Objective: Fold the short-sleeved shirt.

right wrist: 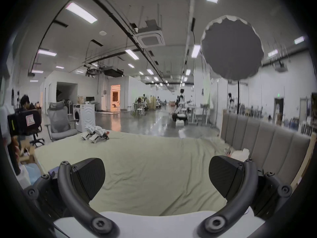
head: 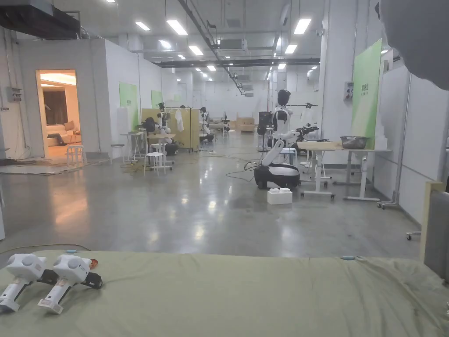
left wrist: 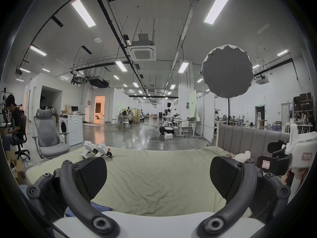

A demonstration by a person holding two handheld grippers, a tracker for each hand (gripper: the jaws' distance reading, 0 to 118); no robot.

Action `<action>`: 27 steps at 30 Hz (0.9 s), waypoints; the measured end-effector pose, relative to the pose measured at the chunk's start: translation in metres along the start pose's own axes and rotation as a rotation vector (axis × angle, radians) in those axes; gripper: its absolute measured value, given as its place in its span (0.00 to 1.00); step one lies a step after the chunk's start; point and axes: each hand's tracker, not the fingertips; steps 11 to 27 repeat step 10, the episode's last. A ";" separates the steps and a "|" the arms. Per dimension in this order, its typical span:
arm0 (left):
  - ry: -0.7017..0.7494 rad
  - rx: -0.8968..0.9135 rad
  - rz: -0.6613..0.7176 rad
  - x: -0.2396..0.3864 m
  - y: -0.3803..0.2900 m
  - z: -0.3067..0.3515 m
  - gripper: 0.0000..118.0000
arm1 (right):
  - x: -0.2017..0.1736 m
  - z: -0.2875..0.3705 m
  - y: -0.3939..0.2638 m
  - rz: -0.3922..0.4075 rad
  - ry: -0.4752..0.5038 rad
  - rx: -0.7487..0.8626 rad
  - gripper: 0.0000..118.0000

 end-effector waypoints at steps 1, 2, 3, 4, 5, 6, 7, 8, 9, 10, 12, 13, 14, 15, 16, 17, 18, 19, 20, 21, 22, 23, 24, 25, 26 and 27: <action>0.002 -0.005 0.007 0.000 0.001 -0.001 1.00 | -0.001 -0.001 -0.001 -0.003 -0.020 0.011 1.00; -0.001 -0.007 0.010 0.001 0.001 -0.001 1.00 | -0.001 -0.003 -0.002 -0.018 -0.025 0.010 1.00; -0.002 -0.003 0.007 0.002 0.001 -0.001 1.00 | 0.000 -0.004 -0.001 -0.022 -0.019 0.012 1.00; 0.005 -0.001 -0.002 0.004 0.002 -0.002 1.00 | 0.001 -0.004 0.000 -0.033 -0.014 0.019 1.00; 0.014 -0.003 -0.011 0.005 0.002 -0.004 1.00 | 0.002 -0.006 0.001 -0.042 -0.002 0.017 1.00; 0.020 -0.008 -0.021 0.005 0.002 -0.006 1.00 | 0.002 -0.006 0.000 -0.055 0.005 0.027 1.00; 0.020 -0.011 -0.027 0.006 0.001 -0.007 1.00 | 0.003 -0.005 -0.001 -0.061 0.018 0.045 1.00; 0.018 -0.011 -0.032 0.006 0.000 -0.008 1.00 | 0.003 -0.004 -0.002 -0.060 0.026 0.062 1.00; 0.020 -0.005 -0.034 0.006 -0.001 -0.008 1.00 | 0.003 -0.004 -0.003 -0.065 0.025 0.075 1.00; 0.022 0.000 -0.034 0.006 -0.001 -0.008 1.00 | 0.004 -0.004 -0.003 -0.067 0.027 0.074 1.00; 0.022 0.000 -0.034 0.006 -0.001 -0.008 1.00 | 0.004 -0.004 -0.003 -0.067 0.027 0.074 1.00; 0.022 0.000 -0.034 0.006 -0.001 -0.008 1.00 | 0.004 -0.004 -0.003 -0.067 0.027 0.074 1.00; 0.022 0.000 -0.034 0.006 -0.001 -0.008 1.00 | 0.004 -0.004 -0.003 -0.067 0.027 0.074 1.00; 0.022 0.000 -0.034 0.006 -0.001 -0.008 1.00 | 0.004 -0.004 -0.003 -0.067 0.027 0.074 1.00; 0.022 0.000 -0.034 0.006 -0.001 -0.008 1.00 | 0.004 -0.004 -0.003 -0.067 0.027 0.074 1.00; 0.022 0.000 -0.034 0.006 -0.001 -0.008 1.00 | 0.004 -0.004 -0.003 -0.067 0.027 0.074 1.00; 0.022 0.000 -0.034 0.006 -0.001 -0.008 1.00 | 0.004 -0.004 -0.003 -0.067 0.027 0.074 1.00; 0.022 0.000 -0.034 0.006 -0.001 -0.008 1.00 | 0.004 -0.004 -0.003 -0.067 0.027 0.074 1.00; 0.022 0.000 -0.034 0.006 -0.001 -0.008 1.00 | 0.004 -0.004 -0.003 -0.067 0.027 0.074 1.00; 0.022 0.000 -0.034 0.006 -0.001 -0.008 1.00 | 0.004 -0.004 -0.003 -0.067 0.027 0.074 1.00; 0.022 0.000 -0.034 0.006 -0.001 -0.008 1.00 | 0.004 -0.004 -0.003 -0.067 0.027 0.074 1.00; 0.022 0.000 -0.034 0.006 -0.001 -0.008 1.00 | 0.004 -0.004 -0.003 -0.067 0.027 0.074 1.00; 0.022 0.000 -0.034 0.006 -0.001 -0.008 1.00 | 0.004 -0.004 -0.003 -0.067 0.027 0.074 1.00; 0.022 0.000 -0.034 0.006 -0.001 -0.008 1.00 | 0.004 -0.004 -0.003 -0.067 0.027 0.074 1.00; 0.022 0.000 -0.034 0.006 -0.001 -0.008 1.00 | 0.004 -0.004 -0.003 -0.067 0.027 0.074 1.00; 0.022 0.000 -0.034 0.006 -0.001 -0.008 1.00 | 0.004 -0.004 -0.003 -0.067 0.027 0.074 1.00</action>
